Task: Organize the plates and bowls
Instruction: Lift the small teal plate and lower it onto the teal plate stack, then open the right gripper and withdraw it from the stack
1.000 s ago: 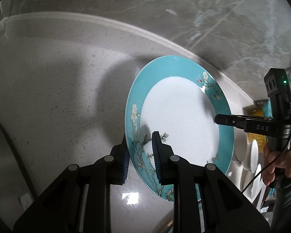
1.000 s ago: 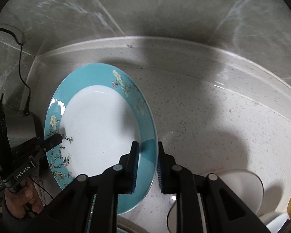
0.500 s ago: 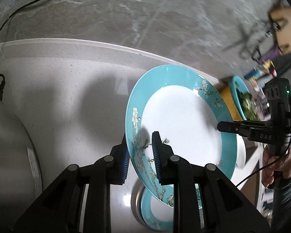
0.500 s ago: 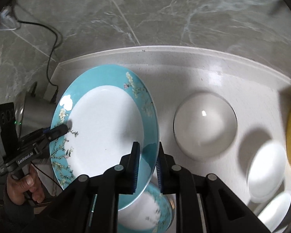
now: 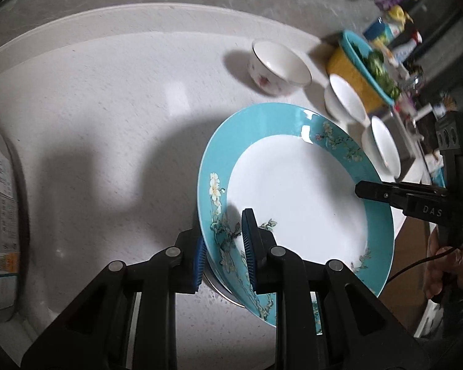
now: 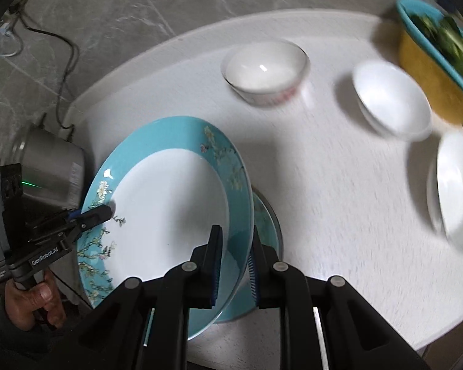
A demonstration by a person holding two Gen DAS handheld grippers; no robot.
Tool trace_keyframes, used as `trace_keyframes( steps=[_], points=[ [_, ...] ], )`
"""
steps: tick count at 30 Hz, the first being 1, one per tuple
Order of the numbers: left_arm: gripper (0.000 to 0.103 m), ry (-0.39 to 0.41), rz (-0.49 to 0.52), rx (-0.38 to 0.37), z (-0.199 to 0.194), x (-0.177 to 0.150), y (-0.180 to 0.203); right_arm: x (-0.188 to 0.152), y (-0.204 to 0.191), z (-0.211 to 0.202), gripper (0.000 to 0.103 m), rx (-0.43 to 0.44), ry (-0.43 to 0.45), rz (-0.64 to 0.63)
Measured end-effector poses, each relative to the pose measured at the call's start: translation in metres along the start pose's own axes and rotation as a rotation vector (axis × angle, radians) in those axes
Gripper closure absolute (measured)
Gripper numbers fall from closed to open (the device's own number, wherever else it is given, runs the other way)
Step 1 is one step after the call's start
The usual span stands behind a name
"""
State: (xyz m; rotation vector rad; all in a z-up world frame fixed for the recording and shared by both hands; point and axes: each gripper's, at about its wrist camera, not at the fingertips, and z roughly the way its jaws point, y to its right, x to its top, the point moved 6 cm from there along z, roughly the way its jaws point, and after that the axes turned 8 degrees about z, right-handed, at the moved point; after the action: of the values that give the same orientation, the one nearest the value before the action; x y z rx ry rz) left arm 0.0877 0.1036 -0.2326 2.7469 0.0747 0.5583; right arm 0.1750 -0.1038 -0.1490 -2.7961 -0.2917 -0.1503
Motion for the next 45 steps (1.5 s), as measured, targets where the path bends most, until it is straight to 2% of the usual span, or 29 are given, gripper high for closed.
trace_keyframes(
  steps=[6, 14, 26, 36, 39, 41, 43, 44, 45],
  points=[
    [0.084, -0.036, 0.043, 0.028, 0.030, -0.014, 0.005, -0.013, 0.017, 0.020, 0.085, -0.050, 0.021, 0.019],
    [0.084, -0.062, 0.056, 0.072, 0.059, -0.011, -0.001, -0.021, 0.022, 0.035, 0.084, -0.074, 0.026, -0.010],
    [0.083, -0.075, 0.080, 0.134, 0.071, -0.011, -0.005, -0.032, 0.015, 0.051, 0.079, -0.128, 0.055, -0.091],
    [0.081, -0.063, 0.087, 0.146, 0.076, -0.015, -0.001, -0.043, 0.012, 0.048, 0.078, -0.164, 0.084, -0.126],
    [0.079, -0.057, 0.085, 0.152, 0.078, -0.015, 0.000, -0.045, 0.010, 0.048, 0.074, -0.169, 0.091, -0.123],
    [0.079, -0.048, 0.078, 0.148, 0.077, -0.015, 0.000, -0.048, 0.008, 0.048, 0.067, -0.168, 0.098, -0.125],
    [0.073, -0.040, 0.071, 0.139, 0.075, -0.015, 0.000, -0.049, 0.005, 0.048, 0.061, -0.151, 0.107, -0.126],
    [0.062, -0.026, 0.062, 0.138, 0.072, -0.015, 0.000, -0.050, 0.005, 0.048, 0.057, -0.145, 0.110, -0.124],
    [0.045, -0.011, 0.058, 0.136, 0.068, -0.014, 0.000, -0.052, 0.004, 0.045, 0.055, -0.144, 0.116, -0.121]
  ],
)
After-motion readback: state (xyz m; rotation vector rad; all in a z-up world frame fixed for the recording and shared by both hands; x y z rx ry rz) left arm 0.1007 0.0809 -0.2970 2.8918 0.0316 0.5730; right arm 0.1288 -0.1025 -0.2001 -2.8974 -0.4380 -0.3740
